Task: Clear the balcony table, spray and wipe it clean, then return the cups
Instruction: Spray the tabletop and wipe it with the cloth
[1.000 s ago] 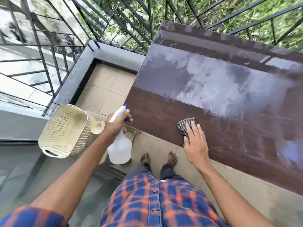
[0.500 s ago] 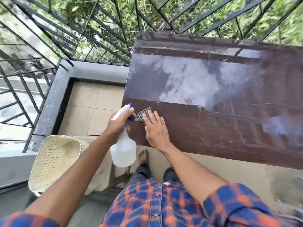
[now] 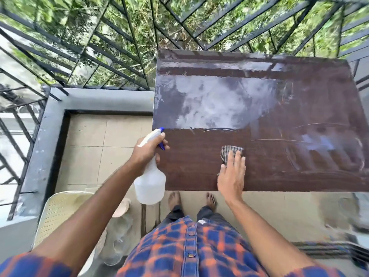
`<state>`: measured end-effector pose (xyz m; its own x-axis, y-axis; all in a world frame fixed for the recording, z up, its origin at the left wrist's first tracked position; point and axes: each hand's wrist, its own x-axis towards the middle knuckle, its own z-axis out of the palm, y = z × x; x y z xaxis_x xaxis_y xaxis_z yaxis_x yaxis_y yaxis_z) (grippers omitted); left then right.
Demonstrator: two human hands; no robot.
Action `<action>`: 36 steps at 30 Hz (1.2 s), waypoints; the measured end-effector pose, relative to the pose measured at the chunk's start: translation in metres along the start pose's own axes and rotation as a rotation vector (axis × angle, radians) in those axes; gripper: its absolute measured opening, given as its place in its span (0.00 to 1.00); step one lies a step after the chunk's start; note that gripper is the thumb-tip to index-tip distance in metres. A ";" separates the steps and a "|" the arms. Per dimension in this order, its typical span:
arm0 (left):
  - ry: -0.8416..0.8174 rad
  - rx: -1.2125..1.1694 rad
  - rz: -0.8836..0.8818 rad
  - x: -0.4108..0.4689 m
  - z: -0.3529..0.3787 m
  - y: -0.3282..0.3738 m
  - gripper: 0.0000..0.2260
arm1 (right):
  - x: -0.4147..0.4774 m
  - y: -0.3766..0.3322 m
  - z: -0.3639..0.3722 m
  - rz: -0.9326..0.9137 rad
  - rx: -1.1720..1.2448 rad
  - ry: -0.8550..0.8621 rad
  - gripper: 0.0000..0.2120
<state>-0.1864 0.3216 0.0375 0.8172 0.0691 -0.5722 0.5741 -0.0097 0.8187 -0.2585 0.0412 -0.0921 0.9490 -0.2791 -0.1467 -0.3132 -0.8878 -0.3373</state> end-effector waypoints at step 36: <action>0.105 0.027 -0.045 -0.013 -0.031 -0.029 0.11 | -0.041 -0.041 0.018 -0.806 0.122 -0.268 0.27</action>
<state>-0.2154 0.3522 0.0231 0.7813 0.1740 -0.5994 0.6128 -0.0313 0.7896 -0.2848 0.0954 -0.0895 0.8474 0.5301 -0.0290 0.4373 -0.7279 -0.5281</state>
